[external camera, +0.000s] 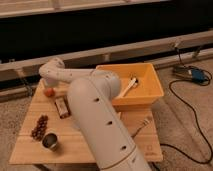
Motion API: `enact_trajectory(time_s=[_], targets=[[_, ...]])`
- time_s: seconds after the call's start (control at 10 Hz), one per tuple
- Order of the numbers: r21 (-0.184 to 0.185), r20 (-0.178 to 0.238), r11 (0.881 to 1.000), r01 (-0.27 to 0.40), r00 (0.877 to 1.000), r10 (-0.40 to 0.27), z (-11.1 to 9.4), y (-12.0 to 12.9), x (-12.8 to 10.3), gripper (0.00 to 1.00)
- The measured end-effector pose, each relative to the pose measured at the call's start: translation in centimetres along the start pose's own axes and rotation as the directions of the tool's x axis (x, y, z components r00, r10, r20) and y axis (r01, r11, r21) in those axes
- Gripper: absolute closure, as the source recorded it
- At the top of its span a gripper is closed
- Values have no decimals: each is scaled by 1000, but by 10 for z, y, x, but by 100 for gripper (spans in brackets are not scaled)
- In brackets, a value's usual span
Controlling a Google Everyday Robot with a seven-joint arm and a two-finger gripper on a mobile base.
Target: Place apple in tray
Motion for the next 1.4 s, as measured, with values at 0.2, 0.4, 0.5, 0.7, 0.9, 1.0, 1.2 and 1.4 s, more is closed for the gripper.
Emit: enact_trajectory(time_s=[0.2,0.4,0.5,0.7,0.9,1.0,1.2,1.4], targets=[[-7,-4,1000,13,1000,-13,4,7,2,35],[-12,-11,1000,24,1000,-24,12,13,5,35],[-13,-12,1000,27,1000,-27,15,14,5,35],[-5,-14,999,35,999,-35,25,17,7,35],[8,-11,999,34,999,-34,35,21,7,35],[20,-5,999,33,999,-33,39,22,6,37],[40,3,999,32,999,-33,45,21,6,53],[64,11,997,32,999,-33,47,20,5,73]])
